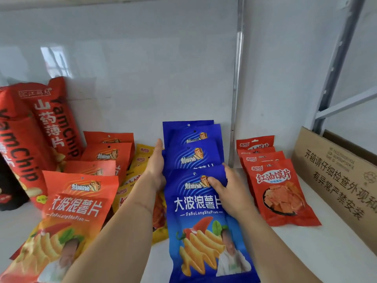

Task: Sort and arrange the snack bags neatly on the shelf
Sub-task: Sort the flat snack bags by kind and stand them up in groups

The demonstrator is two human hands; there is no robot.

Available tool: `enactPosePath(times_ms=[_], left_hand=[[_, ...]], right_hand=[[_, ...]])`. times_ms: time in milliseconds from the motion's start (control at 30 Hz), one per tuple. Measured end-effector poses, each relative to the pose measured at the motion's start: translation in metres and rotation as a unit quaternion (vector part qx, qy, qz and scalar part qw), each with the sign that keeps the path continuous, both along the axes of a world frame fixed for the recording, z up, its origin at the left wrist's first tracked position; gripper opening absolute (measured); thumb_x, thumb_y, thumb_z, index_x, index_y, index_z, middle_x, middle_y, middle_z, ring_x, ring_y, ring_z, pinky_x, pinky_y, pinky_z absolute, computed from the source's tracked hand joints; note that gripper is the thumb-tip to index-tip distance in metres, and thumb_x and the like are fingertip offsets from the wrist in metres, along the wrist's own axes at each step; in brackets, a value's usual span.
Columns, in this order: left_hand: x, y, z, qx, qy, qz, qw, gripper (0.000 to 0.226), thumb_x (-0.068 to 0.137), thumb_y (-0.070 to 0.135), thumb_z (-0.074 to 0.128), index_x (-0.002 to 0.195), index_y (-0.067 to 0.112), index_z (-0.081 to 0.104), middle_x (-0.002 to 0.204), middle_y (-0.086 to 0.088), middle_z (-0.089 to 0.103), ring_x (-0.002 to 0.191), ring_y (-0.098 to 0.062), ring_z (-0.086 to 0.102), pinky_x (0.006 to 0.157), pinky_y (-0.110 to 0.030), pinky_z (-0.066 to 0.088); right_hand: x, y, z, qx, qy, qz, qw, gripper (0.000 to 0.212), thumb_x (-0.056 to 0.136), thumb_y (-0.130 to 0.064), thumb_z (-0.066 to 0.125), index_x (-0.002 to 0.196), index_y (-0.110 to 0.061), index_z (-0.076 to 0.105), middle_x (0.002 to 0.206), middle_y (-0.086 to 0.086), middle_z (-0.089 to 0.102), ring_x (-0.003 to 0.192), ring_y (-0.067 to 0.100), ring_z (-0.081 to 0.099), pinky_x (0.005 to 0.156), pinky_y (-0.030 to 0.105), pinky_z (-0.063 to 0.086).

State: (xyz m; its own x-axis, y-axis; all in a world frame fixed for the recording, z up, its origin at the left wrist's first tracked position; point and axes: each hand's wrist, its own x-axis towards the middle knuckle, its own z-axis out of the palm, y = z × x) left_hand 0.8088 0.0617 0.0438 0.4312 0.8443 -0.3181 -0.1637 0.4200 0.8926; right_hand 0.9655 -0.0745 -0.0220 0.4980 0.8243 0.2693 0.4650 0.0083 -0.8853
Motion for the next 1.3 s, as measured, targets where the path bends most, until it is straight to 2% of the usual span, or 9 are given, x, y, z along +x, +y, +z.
enactPosePath(times_ms=[100,200,300,400,600,833,933,1033,1300], left_hand=[[0.014,0.004,0.006,-0.003,-0.01,-0.054,0.998,0.083,0.08,0.084,0.046,0.119,0.014,0.067,0.111,-0.009,0.076,0.098,-0.029,0.074,0.089,-0.051,0.057],[0.032,-0.001,0.007,0.011,0.005,-0.058,0.998,0.08,0.084,0.083,0.041,0.113,0.013,0.067,0.102,-0.008,0.078,0.087,-0.026,0.077,0.082,-0.045,0.061],[0.037,-0.005,-0.004,0.021,0.009,-0.029,0.999,0.078,0.085,0.08,0.042,0.12,0.015,0.064,0.1,-0.005,0.079,0.091,-0.024,0.076,0.09,-0.047,0.058],[0.026,-0.017,-0.016,0.046,0.015,0.001,0.999,0.067,0.086,0.076,0.046,0.113,0.017,0.062,0.089,0.0,0.079,0.082,-0.02,0.077,0.082,-0.04,0.06],[0.022,-0.046,-0.032,0.091,0.074,-0.06,0.991,0.066,0.082,0.072,0.06,0.13,0.027,0.048,0.102,-0.004,0.078,0.086,-0.024,0.077,0.086,-0.049,0.06],[0.04,-0.048,-0.037,0.247,0.114,0.014,0.962,0.038,0.094,0.053,0.059,0.123,0.033,0.043,0.108,0.005,0.071,0.082,-0.012,0.075,0.062,-0.027,0.06],[0.045,-0.047,-0.053,0.265,0.142,0.042,0.953,0.033,0.095,0.049,0.06,0.118,0.032,0.044,0.11,0.003,0.071,0.085,-0.014,0.074,0.07,-0.035,0.062],[0.045,-0.047,-0.056,0.271,0.156,0.045,0.949,0.037,0.095,0.049,0.061,0.122,0.029,0.045,0.111,0.002,0.071,0.087,-0.016,0.074,0.077,-0.044,0.063],[0.036,-0.057,-0.035,0.258,0.168,0.056,0.95,0.065,0.094,0.04,0.066,0.146,0.02,0.033,0.112,0.009,0.057,0.083,-0.008,0.068,0.067,-0.029,0.06]], right_hand=[[0.009,-0.007,0.008,0.007,-0.016,-0.04,0.999,0.057,0.089,-0.046,0.064,0.138,-0.028,0.042,0.118,-0.01,0.051,0.094,0.002,0.061,0.067,0.018,0.055],[0.017,-0.012,0.008,0.001,-0.015,-0.065,0.998,0.052,0.091,-0.042,0.063,0.135,-0.023,0.044,0.118,-0.008,0.049,0.088,-0.002,0.058,0.054,0.007,0.047],[0.023,-0.013,0.003,-0.002,-0.027,-0.091,0.996,0.053,0.09,-0.045,0.062,0.136,-0.024,0.045,0.123,-0.005,0.052,0.097,0.004,0.058,0.061,0.01,0.044],[0.026,-0.011,0.001,0.013,-0.027,-0.094,0.995,0.039,0.091,-0.044,0.062,0.126,-0.029,0.052,0.117,-0.006,0.058,0.096,0.005,0.06,0.066,0.017,0.047],[0.026,-0.007,0.005,0.022,0.002,-0.073,0.997,0.027,0.093,-0.042,0.059,0.117,-0.03,0.054,0.107,-0.011,0.064,0.084,-0.002,0.064,0.055,0.011,0.047],[0.035,0.002,0.013,0.019,-0.074,-0.084,0.994,0.05,0.092,-0.048,0.058,0.134,-0.025,0.046,0.118,-0.012,0.061,0.087,-0.005,0.06,0.057,0.006,0.043],[0.032,0.0,0.006,0.007,-0.086,-0.092,0.992,0.055,0.093,-0.045,0.059,0.139,-0.022,0.041,0.111,-0.014,0.055,0.079,-0.012,0.054,0.054,0.002,0.042],[0.035,0.002,0.007,-0.001,-0.077,-0.095,0.993,0.058,0.093,-0.044,0.06,0.142,-0.022,0.039,0.112,-0.012,0.056,0.075,-0.012,0.052,0.052,0.001,0.041],[0.038,0.0,0.015,-0.018,-0.06,-0.097,0.993,0.069,0.092,-0.05,0.056,0.149,-0.022,0.028,0.127,-0.001,0.058,0.08,0.002,0.056,0.054,0.014,0.041]])
